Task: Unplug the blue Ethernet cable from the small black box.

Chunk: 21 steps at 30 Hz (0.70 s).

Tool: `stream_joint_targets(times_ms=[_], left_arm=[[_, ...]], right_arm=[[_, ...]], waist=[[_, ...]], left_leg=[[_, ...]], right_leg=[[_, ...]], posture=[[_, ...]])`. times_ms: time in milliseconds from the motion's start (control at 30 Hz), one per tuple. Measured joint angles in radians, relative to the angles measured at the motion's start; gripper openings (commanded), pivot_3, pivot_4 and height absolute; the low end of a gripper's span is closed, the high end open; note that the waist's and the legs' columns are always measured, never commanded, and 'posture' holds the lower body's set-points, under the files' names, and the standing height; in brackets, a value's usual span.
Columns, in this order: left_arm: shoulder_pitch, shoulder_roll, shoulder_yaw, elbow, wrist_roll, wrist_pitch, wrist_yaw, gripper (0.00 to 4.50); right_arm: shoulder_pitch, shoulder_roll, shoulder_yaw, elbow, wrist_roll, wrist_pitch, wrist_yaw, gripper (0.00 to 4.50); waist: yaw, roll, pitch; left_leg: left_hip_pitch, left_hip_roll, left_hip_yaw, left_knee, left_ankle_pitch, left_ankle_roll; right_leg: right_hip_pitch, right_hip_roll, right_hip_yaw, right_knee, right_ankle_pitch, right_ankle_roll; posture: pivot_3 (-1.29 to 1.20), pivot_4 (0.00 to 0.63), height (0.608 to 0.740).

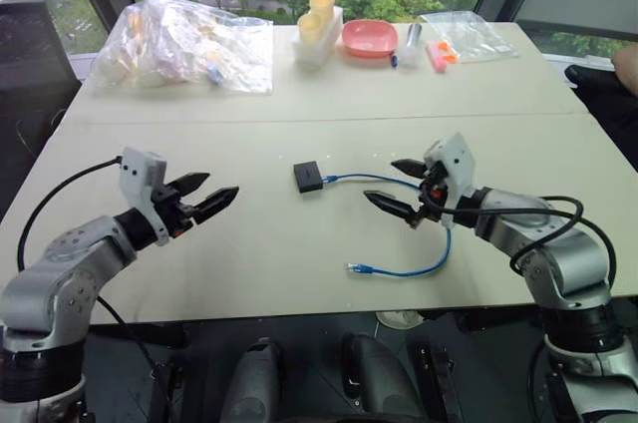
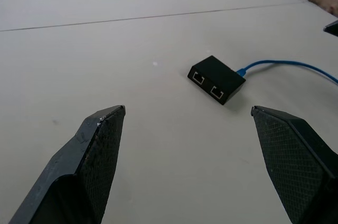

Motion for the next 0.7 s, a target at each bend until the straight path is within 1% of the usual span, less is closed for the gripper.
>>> stream_joint_targets(times_ms=[267,400,567,700], left_arm=[[-0.055,0.029,-0.047,0.089,0.073,-0.074,-0.079,3.94],[-0.090,0.028,-0.069,0.122,0.093,-0.097,-0.105,3.94],[-0.092,0.014,-0.098,0.153,0.165,-0.165,-0.094,3.94],[-0.092,0.001,-0.114,0.156,0.176,-0.177,-0.103,3.94]], right_arm=[[-0.052,0.000,0.017,0.073,-0.035,-0.041,0.038,4.50],[-0.050,0.000,0.018,0.087,-0.052,-0.064,0.051,4.50],[-0.028,0.001,0.018,0.098,-0.065,-0.083,0.064,4.50],[-0.042,0.004,0.030,0.137,-0.080,-0.119,0.087,4.50]], waist=[[0.000,0.000,0.000],[0.001,0.000,0.000],[0.001,0.000,0.000],[-0.001,0.000,0.000]], left_leg=[[0.000,0.000,0.000,0.000,0.000,0.000],[0.000,0.000,0.000,0.000,0.000,0.000],[0.000,0.000,0.000,0.000,0.000,0.000],[0.000,0.000,0.000,0.000,0.000,0.000]], right_leg=[[0.000,0.000,0.000,0.000,0.000,0.000],[0.000,0.000,0.000,0.000,0.000,0.000],[0.000,0.000,0.000,0.000,0.000,0.000],[0.000,0.000,0.000,0.001,0.000,0.000]], posture=[[0.00,0.150,0.740],[0.00,0.150,0.740],[0.00,0.150,0.740],[0.00,0.150,0.740]])
